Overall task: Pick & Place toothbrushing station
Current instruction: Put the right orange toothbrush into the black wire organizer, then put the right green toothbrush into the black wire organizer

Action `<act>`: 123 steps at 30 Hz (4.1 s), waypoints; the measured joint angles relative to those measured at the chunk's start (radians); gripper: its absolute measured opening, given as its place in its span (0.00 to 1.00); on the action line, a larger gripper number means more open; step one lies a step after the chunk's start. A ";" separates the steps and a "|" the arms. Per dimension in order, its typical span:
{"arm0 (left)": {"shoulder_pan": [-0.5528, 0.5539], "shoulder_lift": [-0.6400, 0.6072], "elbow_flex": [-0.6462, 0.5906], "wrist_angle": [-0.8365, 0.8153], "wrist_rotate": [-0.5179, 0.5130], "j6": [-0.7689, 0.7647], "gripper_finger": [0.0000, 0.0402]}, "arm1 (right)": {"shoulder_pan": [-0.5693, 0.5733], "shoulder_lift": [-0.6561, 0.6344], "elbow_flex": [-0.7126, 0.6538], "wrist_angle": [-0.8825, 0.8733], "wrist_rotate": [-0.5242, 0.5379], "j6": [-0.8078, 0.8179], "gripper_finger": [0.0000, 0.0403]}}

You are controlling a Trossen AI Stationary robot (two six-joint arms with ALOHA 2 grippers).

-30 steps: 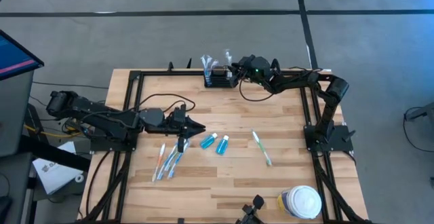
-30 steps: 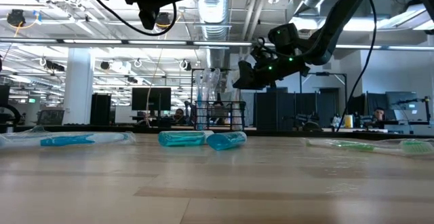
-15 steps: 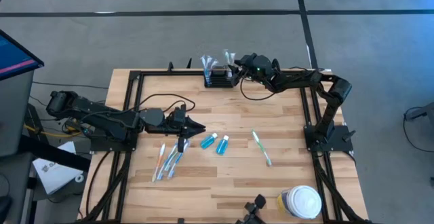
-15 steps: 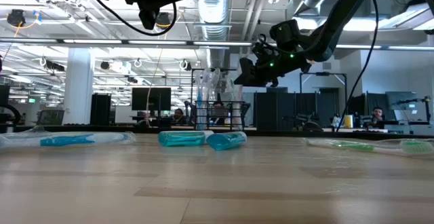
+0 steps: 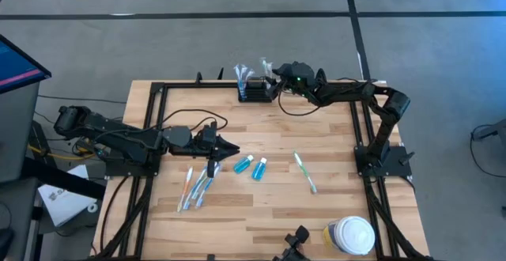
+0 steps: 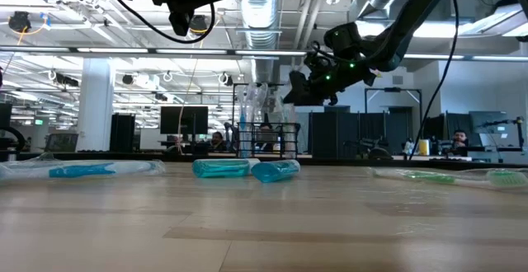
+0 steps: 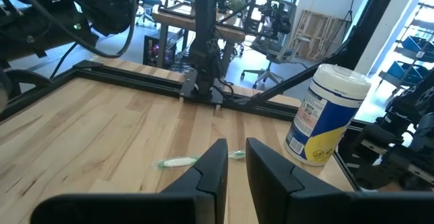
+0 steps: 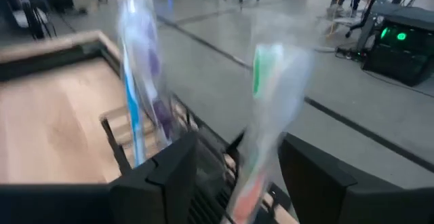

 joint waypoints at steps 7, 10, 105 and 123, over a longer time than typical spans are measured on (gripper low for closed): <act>0.000 0.000 0.000 0.000 0.000 0.000 0.12 | 0.007 0.000 0.000 -0.022 0.094 -0.015 0.48; 0.000 0.000 0.000 0.000 0.000 0.000 0.12 | 0.006 0.000 0.000 -0.021 0.090 -0.022 0.48; -0.003 0.000 -0.008 -0.002 0.003 -0.004 0.12 | 0.905 -0.207 0.359 -1.806 0.085 0.799 0.39; -0.032 0.000 -0.029 -0.002 0.003 -0.064 0.12 | 1.049 -0.078 0.218 -1.787 0.092 1.028 0.40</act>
